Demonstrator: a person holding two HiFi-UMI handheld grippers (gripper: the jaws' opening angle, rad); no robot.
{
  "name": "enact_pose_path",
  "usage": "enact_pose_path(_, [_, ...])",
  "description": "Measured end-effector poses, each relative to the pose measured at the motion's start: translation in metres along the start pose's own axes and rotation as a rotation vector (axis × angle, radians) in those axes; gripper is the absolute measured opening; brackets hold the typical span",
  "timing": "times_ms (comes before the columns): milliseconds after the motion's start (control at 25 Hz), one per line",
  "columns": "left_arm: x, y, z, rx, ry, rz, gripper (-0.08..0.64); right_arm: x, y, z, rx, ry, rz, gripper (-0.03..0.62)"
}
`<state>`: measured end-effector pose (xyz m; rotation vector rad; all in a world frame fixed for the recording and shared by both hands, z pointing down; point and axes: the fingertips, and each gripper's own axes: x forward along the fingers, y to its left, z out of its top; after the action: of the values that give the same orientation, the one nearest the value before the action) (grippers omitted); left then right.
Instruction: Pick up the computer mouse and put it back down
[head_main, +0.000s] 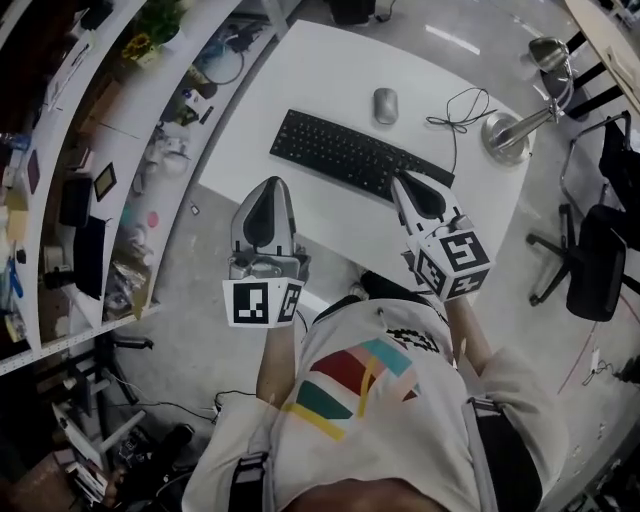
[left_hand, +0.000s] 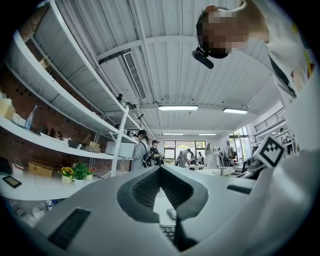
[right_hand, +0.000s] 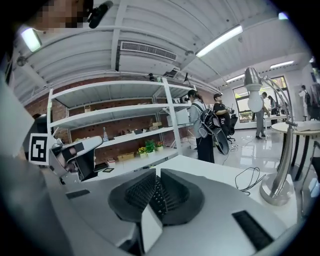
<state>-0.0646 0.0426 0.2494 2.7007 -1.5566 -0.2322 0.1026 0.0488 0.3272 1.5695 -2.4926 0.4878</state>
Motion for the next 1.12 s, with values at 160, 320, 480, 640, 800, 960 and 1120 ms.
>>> enact_pose_path(160, [0.043, 0.006, -0.015, -0.001, 0.045, -0.039, 0.043, 0.034, -0.035, 0.009, 0.028, -0.025, -0.037, 0.037])
enact_pose_path(320, [0.080, 0.016, -0.030, -0.012, 0.080, -0.080, 0.043, 0.063, -0.058, 0.008, 0.105, -0.031, -0.061, 0.037])
enact_pose_path(480, [0.121, 0.025, -0.060, -0.029, 0.106, -0.148, 0.043, 0.090, -0.082, -0.001, 0.122, -0.002, -0.136, 0.037])
enact_pose_path(640, [0.159, 0.036, -0.088, -0.088, 0.148, -0.223, 0.043, 0.117, -0.106, 0.003, 0.166, -0.020, -0.207, 0.037])
enact_pose_path(800, [0.178, 0.044, -0.104, -0.131, 0.177, -0.256, 0.043, 0.141, -0.128, 0.006, 0.157, -0.019, -0.287, 0.071])
enact_pose_path(960, [0.190, 0.063, -0.118, -0.156, 0.203, -0.255, 0.044, 0.188, -0.146, -0.011, 0.133, 0.075, -0.327, 0.306])
enact_pose_path(1120, [0.197, 0.075, -0.133, -0.175, 0.230, -0.256, 0.043, 0.222, -0.163, -0.039, 0.127, 0.167, -0.370, 0.310])
